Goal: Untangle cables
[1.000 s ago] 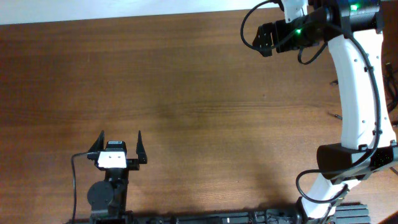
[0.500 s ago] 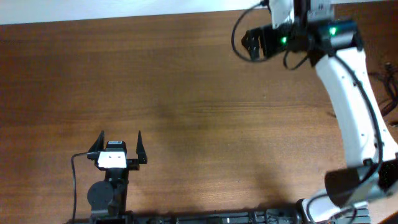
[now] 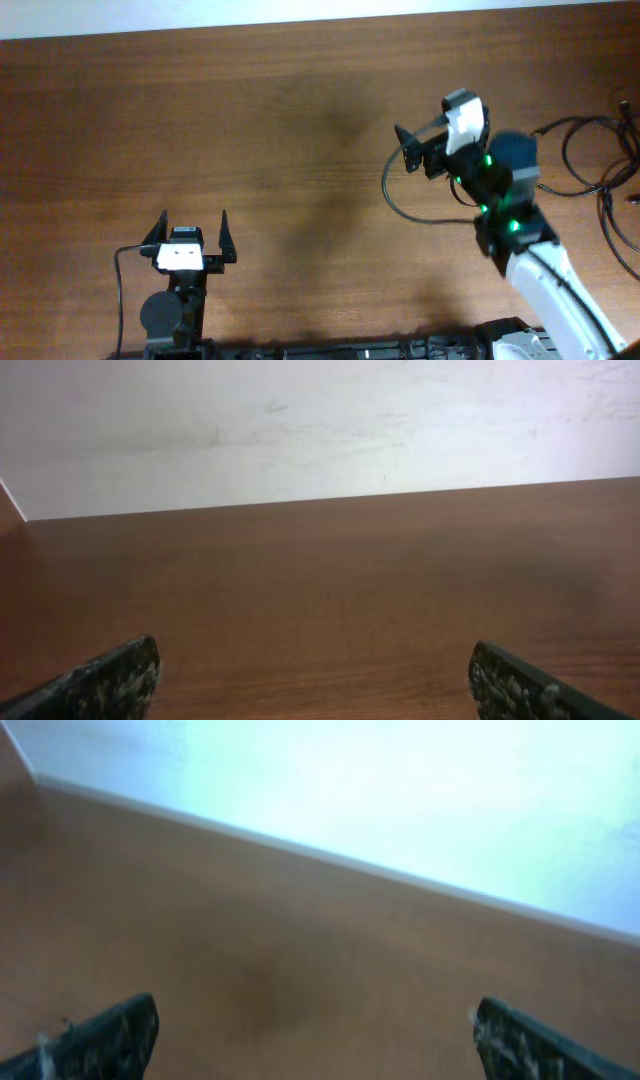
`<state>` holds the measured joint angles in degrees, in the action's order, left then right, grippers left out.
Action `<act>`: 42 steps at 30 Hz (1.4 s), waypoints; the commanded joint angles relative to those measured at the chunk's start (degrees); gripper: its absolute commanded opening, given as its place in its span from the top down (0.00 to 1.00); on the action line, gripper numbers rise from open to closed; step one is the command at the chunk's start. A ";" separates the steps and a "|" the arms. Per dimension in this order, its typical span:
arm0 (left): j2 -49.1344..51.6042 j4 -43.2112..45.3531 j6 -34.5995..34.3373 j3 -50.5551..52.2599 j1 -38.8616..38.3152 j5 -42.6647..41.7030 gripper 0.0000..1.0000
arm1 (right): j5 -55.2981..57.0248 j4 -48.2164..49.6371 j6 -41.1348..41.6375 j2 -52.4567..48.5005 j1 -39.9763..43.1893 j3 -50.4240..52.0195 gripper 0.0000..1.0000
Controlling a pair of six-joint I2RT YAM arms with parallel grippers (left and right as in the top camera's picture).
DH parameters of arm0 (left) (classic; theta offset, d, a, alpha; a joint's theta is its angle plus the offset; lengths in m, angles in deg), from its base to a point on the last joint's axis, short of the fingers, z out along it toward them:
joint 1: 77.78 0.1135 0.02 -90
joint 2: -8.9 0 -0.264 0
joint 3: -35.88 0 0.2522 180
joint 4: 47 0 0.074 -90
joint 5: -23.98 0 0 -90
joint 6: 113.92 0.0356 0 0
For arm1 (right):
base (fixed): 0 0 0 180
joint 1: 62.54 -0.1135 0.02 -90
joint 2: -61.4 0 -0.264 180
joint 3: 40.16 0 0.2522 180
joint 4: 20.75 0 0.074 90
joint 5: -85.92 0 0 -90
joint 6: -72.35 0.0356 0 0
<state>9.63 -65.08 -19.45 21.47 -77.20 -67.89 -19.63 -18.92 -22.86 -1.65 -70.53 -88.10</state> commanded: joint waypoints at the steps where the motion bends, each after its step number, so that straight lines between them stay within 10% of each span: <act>1: -0.44 -0.44 -0.76 0.11 0.44 0.33 0.01 | 0.11 12.44 -0.33 5.90 -0.26 10.88 0.01; 9: -0.44 -0.44 -0.76 0.11 0.44 0.33 0.01 | 4.26 37.16 -0.35 19.67 -0.20 33.86 0.01; 30: -0.44 -0.44 -0.76 0.11 0.44 0.33 0.01 | 8.37 -17.81 -0.31 62.49 5.77 33.86 0.01; 42: -0.44 -0.44 -0.76 0.11 0.46 0.33 0.01 | 15.39 -20.20 8.66 62.86 5.77 33.86 0.01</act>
<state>9.48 -65.14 -19.47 21.43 -77.20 -67.54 -5.40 -38.67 -14.99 60.56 -65.13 -54.52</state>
